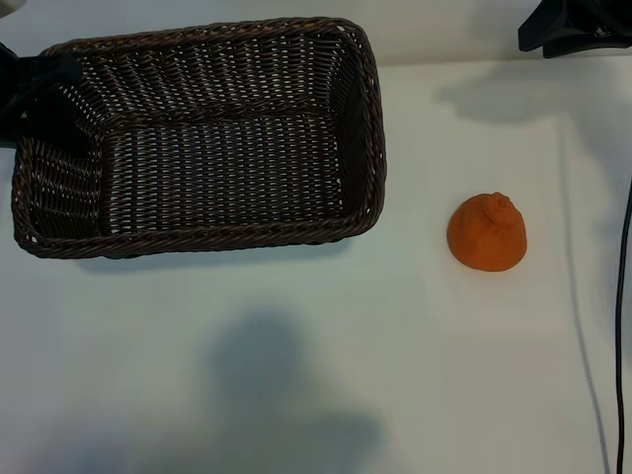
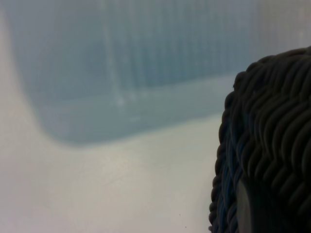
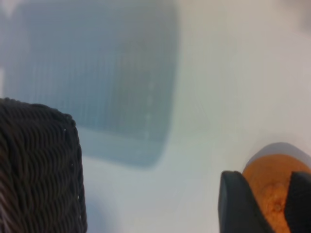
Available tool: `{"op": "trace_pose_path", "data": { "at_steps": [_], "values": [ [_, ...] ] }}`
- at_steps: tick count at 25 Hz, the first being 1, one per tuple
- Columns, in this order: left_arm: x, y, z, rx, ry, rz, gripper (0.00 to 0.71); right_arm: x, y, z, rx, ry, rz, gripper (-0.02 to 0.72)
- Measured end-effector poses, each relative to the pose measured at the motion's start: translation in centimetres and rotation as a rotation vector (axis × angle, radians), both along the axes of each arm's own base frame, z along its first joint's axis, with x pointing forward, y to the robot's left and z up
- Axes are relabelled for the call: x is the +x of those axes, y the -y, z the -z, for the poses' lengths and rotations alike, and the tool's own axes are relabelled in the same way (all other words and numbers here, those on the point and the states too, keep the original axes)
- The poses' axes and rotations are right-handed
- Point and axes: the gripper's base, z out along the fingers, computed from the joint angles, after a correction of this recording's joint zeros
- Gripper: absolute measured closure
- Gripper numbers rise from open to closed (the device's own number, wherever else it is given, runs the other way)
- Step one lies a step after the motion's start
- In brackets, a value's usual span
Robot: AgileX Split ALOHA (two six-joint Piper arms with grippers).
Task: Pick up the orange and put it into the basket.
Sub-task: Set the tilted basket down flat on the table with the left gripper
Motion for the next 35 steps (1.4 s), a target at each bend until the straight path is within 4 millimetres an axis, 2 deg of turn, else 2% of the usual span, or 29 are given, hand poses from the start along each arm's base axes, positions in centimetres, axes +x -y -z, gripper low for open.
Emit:
{"op": "trace_pose_path", "data": {
  "at_steps": [9,21,23,29,35],
  "values": [
    [0.2,0.2,0.2,-0.031,-0.032,-0.066,0.558,-0.1,0.0,0.0,0.000,-0.009,-0.008,0.425],
    [1.7,0.8,2.2,-0.097,-0.089,-0.074,0.558,-0.1,0.0,0.1,-0.002,-0.011,-0.014,0.425],
    [2.0,1.5,3.1,-0.097,-0.113,-0.053,0.558,-0.1,0.0,0.1,-0.002,-0.011,-0.014,0.425],
    [3.2,5.5,5.9,-0.073,-0.182,0.041,0.559,-0.1,0.0,0.1,-0.002,-0.011,-0.014,0.425],
    [3.6,6.7,6.6,-0.006,-0.222,0.034,0.559,-0.1,0.0,0.1,-0.002,-0.012,-0.015,0.425]
  ]
}}
